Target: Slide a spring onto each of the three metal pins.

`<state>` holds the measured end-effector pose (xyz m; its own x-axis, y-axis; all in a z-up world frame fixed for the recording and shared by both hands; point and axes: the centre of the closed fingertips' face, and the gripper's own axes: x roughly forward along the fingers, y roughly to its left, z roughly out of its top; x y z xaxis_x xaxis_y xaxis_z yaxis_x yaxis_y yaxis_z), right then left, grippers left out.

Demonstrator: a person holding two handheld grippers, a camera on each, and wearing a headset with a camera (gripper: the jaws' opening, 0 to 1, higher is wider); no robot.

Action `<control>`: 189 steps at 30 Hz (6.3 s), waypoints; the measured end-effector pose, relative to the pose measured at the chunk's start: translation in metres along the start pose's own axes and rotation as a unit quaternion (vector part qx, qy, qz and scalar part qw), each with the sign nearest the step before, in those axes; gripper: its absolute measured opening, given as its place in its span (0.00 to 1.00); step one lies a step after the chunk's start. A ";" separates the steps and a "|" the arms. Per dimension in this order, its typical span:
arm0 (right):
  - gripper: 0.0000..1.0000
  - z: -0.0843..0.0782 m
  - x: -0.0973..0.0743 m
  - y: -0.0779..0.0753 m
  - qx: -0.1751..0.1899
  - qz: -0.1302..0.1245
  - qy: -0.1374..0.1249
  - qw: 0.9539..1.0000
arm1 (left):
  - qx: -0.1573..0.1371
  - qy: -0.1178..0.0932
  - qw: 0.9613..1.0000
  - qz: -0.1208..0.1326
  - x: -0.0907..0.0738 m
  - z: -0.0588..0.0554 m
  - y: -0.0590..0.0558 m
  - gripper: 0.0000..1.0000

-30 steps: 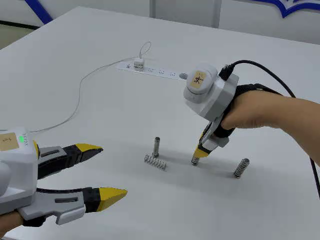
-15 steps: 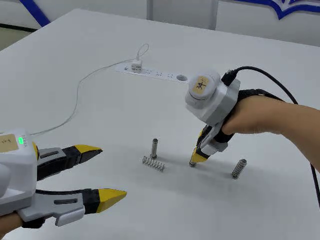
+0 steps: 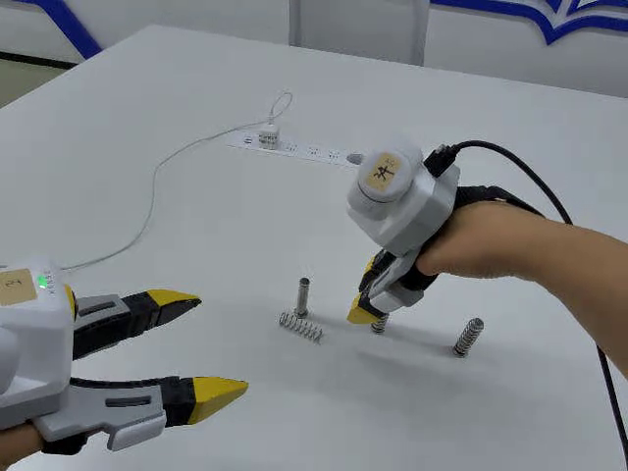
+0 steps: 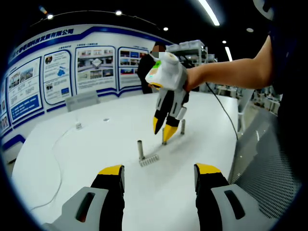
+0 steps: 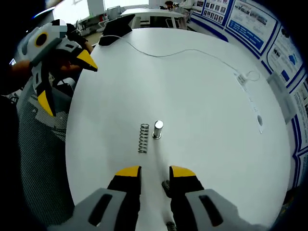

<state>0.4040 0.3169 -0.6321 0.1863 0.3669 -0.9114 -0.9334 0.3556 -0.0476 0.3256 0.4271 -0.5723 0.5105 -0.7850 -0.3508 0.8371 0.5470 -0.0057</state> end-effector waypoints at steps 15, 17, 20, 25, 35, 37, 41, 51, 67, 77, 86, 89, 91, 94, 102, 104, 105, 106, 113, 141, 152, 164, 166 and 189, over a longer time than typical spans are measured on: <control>0.19 0.011 0.031 0.016 0.022 0.001 -0.033 0.999 | 0.000 0.000 1.000 0.002 -0.001 0.000 -0.001 0.60; 0.19 0.012 0.035 0.016 0.027 0.002 -0.035 0.999 | -0.001 0.001 1.000 0.002 -0.001 -0.001 -0.001 0.60; 0.19 0.011 0.040 0.018 0.028 0.002 -0.031 0.999 | -0.001 0.001 1.000 0.001 -0.001 -0.001 -0.001 0.60; 0.18 0.011 0.047 0.020 0.033 0.002 -0.031 0.999 | -0.003 0.001 1.000 0.003 -0.001 -0.002 0.000 0.60; 0.14 0.009 0.055 0.021 0.036 0.001 -0.023 0.999 | -0.004 0.001 1.000 0.003 -0.002 -0.003 0.001 0.60; 0.13 0.010 0.055 0.021 0.040 0.001 -0.025 0.999 | -0.004 0.001 1.000 0.004 -0.003 -0.003 0.002 0.60; 0.12 0.010 0.055 0.022 0.039 0.003 -0.024 0.999 | -0.005 0.002 1.000 0.004 -0.003 -0.005 0.002 0.60; 0.11 0.004 0.050 0.030 0.023 0.009 -0.007 1.000 | -0.003 0.005 1.000 -0.003 -0.001 -0.006 -0.001 0.58; 0.11 -0.010 0.013 0.056 -0.029 0.034 0.009 0.999 | 0.049 0.046 0.996 -0.063 0.019 -0.012 -0.014 0.53; 0.11 -0.007 0.000 0.076 -0.058 0.048 0.010 0.997 | 0.089 0.071 0.988 -0.108 0.037 -0.017 -0.028 0.47; 0.11 0.001 -0.007 0.086 -0.075 0.056 0.007 0.996 | 0.105 0.081 0.982 -0.137 0.048 -0.021 -0.035 0.41; 0.11 0.003 -0.009 0.090 -0.083 0.060 0.007 0.995 | 0.111 0.081 0.980 -0.147 0.052 -0.021 -0.038 0.38; 0.11 0.003 -0.009 0.092 -0.087 0.061 0.008 0.994 | 0.115 0.082 0.978 -0.151 0.054 -0.022 -0.040 0.36; 0.11 0.005 -0.011 0.095 -0.094 0.066 0.008 0.993 | 0.120 0.084 0.976 -0.160 0.056 -0.023 -0.044 0.34; 0.11 0.007 -0.013 0.100 -0.110 0.071 0.009 0.991 | 0.133 0.086 0.972 -0.172 0.058 -0.025 -0.049 0.23; 0.11 0.007 -0.013 0.101 -0.112 0.073 0.010 0.991 | 0.138 0.089 0.971 -0.174 0.058 -0.026 -0.050 0.21; 0.11 0.007 -0.013 0.101 -0.113 0.074 0.010 0.991 | 0.140 0.091 0.970 -0.174 0.058 -0.027 -0.051 0.20; 0.11 0.007 -0.013 0.102 -0.114 0.075 0.011 0.991 | 0.141 0.092 0.970 -0.175 0.058 -0.027 -0.051 0.19; 0.11 0.003 -0.013 0.106 -0.119 0.082 0.016 0.989 | 0.149 0.096 0.968 -0.178 0.059 -0.029 -0.053 0.12; 0.12 0.009 -0.024 0.108 -0.109 0.084 -0.010 0.990 | 0.133 0.080 0.971 -0.182 0.057 -0.022 -0.060 0.10; 0.12 0.034 -0.039 0.115 -0.107 0.086 -0.053 0.989 | 0.128 0.077 0.972 -0.179 0.057 -0.020 -0.058 0.11; 0.12 0.046 -0.039 0.117 -0.111 0.087 -0.066 0.988 | 0.124 0.076 0.973 -0.179 0.059 -0.020 -0.059 0.11; 0.12 0.047 -0.038 0.118 -0.112 0.088 -0.066 0.988 | 0.123 0.075 0.973 -0.180 0.060 -0.020 -0.059 0.11; 0.12 0.051 -0.043 0.099 -0.109 0.072 -0.062 0.989 | 0.095 0.066 0.980 -0.163 0.055 -0.016 -0.050 0.21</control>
<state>0.3192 0.3798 -0.5768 0.0694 0.5088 -0.8581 -0.9945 0.1033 -0.0192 0.3085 0.3607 -0.6063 0.1902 -0.8574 -0.4781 0.9794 0.1992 0.0325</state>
